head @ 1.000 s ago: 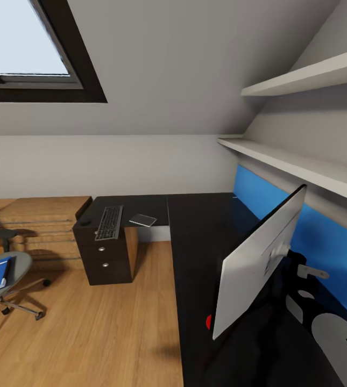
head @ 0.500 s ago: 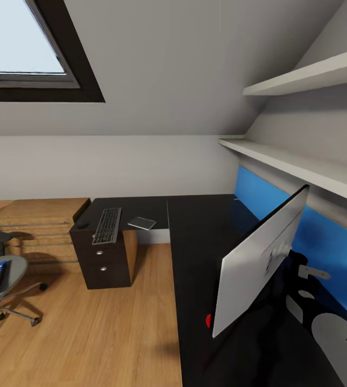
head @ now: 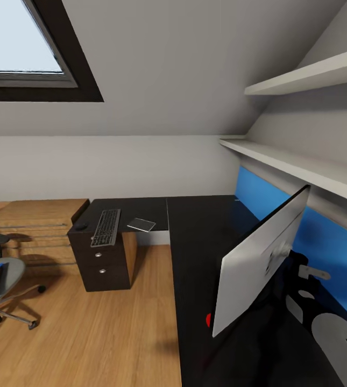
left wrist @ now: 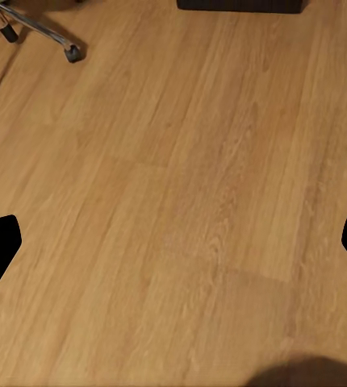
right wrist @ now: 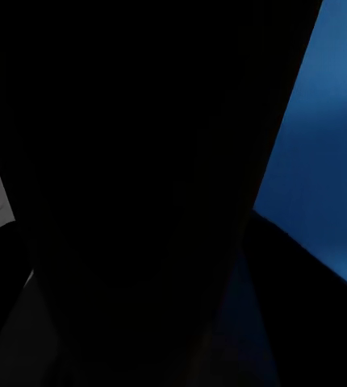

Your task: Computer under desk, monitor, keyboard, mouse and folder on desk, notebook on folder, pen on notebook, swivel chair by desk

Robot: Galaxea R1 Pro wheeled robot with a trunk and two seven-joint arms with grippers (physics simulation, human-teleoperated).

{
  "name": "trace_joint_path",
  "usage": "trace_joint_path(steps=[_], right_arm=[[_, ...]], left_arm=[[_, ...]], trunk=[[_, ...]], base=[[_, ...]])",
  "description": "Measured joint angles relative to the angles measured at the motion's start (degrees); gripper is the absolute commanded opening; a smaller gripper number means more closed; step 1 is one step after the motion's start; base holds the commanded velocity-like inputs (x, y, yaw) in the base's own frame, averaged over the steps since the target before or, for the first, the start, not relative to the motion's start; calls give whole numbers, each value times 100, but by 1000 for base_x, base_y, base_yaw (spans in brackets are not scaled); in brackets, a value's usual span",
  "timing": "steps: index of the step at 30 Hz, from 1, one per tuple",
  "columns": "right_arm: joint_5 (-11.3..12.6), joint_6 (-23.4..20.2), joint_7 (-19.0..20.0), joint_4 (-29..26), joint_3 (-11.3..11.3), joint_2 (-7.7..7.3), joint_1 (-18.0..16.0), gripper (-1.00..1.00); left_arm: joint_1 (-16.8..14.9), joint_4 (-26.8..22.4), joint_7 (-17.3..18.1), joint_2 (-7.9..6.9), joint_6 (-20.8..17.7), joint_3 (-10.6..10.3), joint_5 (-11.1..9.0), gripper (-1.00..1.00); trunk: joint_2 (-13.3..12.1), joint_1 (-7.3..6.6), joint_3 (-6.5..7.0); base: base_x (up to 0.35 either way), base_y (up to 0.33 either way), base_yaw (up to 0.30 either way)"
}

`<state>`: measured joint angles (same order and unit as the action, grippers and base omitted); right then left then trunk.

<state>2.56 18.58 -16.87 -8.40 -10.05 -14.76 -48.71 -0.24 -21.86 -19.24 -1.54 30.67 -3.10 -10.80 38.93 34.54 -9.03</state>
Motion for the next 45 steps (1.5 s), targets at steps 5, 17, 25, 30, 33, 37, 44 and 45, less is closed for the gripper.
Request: trace_joint_path(steps=[5,17,25,30,33,37,44,45], right_arm=[[1,0,-1,0,1,0,0,-100],[46,41,-77,219,256,0,8,100],[46,41,-78,219,256,1,8,100],[46,41,-76,219,256,-1,8,100],[45,41,-76,219,257,-1,8,100],[43,40,-77,218,262,1,8,100],[46,41,-76,226,256,6,8,100],[46,41,-76,226,256,7,8,100]], left_arm=[[0,0,0,0,0,0,-1,100],[0,-1,0,0,-1,1,-1,100],[0,-1,0,0,0,1,0,100],[0,-1,0,0,-2,1,-1,100],[0,-1,0,0,-6,1,-2,100],[0,-1,0,0,-8,1,-4,100],[0,-1,0,0,-9,1,-5,100],[0,-1,0,0,-9,1,-3,100]], trunk=[[0,0,0],[-5,2,-2],[-5,2,-2],[-5,2,-2],[-5,3,-1],[-5,5,-1],[-5,5,-1],[-5,5,-1]], base=[[0,0,0],[0,0,0],[0,0,0],[-6,0,0],[-144,0,0],[-282,0,0],[-328,0,0],[-334,0,0]])
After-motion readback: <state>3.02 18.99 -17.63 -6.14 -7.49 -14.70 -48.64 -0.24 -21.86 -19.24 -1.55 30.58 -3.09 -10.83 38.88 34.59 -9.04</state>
